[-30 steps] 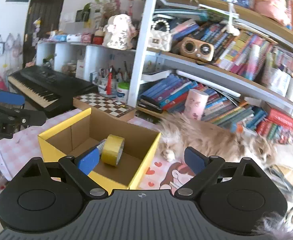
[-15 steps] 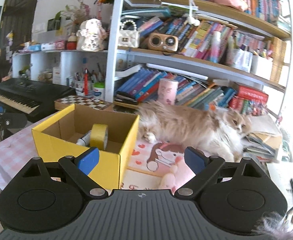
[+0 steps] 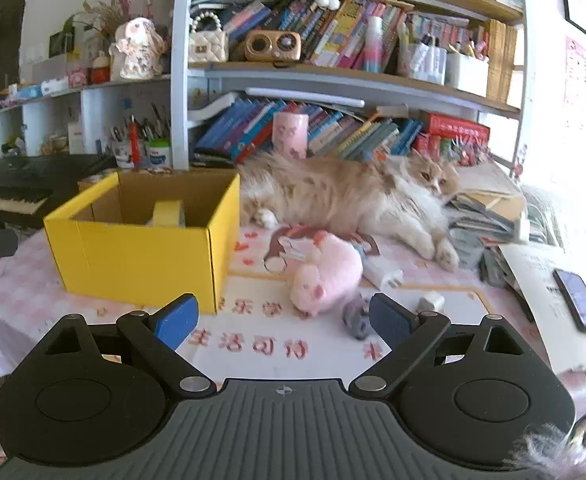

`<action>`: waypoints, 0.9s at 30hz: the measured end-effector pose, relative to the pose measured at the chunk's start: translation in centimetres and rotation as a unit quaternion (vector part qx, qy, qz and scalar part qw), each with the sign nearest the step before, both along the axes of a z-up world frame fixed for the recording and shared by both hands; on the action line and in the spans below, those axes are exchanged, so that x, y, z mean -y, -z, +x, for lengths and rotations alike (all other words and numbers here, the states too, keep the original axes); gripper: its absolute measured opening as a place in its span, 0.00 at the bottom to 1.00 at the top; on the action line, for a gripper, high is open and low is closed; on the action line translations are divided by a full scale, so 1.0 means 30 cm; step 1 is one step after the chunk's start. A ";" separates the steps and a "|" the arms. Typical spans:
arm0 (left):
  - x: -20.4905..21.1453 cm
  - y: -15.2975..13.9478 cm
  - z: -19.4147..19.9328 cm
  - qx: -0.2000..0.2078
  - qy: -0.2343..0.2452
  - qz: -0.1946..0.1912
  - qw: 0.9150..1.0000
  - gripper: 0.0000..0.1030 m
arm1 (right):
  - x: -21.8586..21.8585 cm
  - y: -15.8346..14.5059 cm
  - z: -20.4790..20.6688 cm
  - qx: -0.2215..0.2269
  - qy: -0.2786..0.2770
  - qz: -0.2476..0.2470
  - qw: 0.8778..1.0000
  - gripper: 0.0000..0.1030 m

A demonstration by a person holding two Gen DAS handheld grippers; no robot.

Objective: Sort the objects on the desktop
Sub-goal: 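Lift both open tools out of the yellow box and back away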

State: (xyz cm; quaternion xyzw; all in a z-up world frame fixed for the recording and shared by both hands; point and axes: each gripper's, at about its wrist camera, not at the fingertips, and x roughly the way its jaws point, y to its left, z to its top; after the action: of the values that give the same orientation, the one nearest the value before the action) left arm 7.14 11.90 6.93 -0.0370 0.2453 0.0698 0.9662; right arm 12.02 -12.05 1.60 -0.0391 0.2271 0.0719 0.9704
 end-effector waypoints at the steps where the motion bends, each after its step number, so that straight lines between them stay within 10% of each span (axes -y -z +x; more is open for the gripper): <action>1: 0.005 0.007 -0.005 -0.003 0.001 0.000 1.000 0.79 | 0.002 0.007 -0.006 -0.003 0.003 0.000 1.000 0.90; 27: 0.074 0.113 -0.042 -0.053 0.038 0.007 0.998 0.79 | 0.030 0.098 -0.100 -0.064 0.049 0.010 0.997 0.93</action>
State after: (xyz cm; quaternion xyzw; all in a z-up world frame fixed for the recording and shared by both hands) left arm 5.87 9.69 3.55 -0.0170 0.2971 0.0367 0.9540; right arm 9.02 -12.97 -1.33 -0.0132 0.2892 0.0289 0.9567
